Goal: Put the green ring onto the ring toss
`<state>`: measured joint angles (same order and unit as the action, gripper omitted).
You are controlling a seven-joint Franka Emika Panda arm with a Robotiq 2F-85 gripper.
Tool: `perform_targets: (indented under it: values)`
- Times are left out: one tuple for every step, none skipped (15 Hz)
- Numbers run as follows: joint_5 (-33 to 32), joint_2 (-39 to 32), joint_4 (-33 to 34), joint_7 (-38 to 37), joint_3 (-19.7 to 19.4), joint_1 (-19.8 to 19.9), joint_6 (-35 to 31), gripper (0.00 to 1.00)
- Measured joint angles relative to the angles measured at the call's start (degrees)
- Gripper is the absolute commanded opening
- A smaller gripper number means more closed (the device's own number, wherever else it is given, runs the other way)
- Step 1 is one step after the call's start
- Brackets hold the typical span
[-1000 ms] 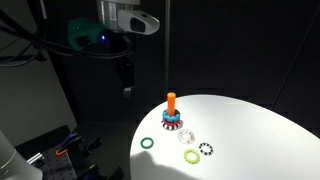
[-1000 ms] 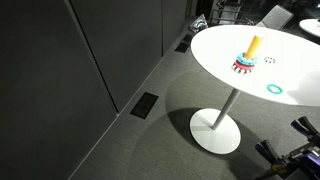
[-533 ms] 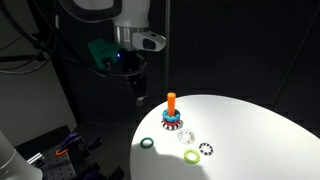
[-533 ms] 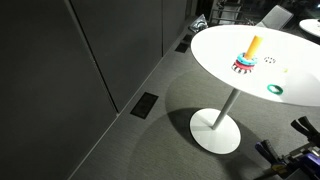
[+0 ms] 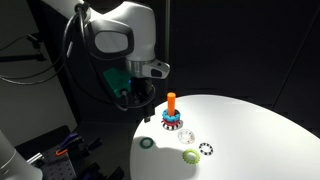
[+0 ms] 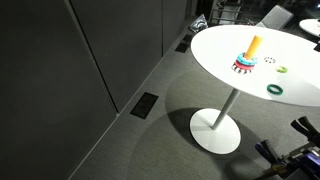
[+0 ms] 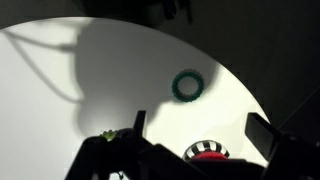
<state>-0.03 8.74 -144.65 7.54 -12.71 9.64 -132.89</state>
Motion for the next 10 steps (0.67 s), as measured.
perform_targets:
  values:
    - [0.0, -1.4, 0.0, 0.0, 0.4, -0.1, -1.2, 1.00]
    - [0.0, -2.7, 0.0, 0.0, 0.8, -0.2, -2.2, 1.00]
    - [0.0, -3.9, 0.0, 0.0, 1.2, -0.3, -3.0, 1.00]
    - [0.0, -4.9, 0.0, 0.0, 1.5, -0.5, -3.6, 1.00]
    - [-0.2, -5.9, 0.0, 0.0, 1.9, -0.6, -4.1, 1.00]
    - [-0.2, -6.8, 0.1, 0.0, 2.2, -0.7, -4.4, 1.00]
    - [-0.2, -7.3, 0.1, 0.0, 2.3, -0.7, -4.4, 1.00]
    - [-0.2, -7.4, 0.1, 0.0, 2.3, -0.7, -4.4, 1.00]
    - [-0.2, -7.4, 0.1, 0.0, 2.3, -0.7, -4.4, 1.00]
    - [-0.2, -7.4, 0.1, 0.0, 2.3, -0.7, -4.4, 1.00]
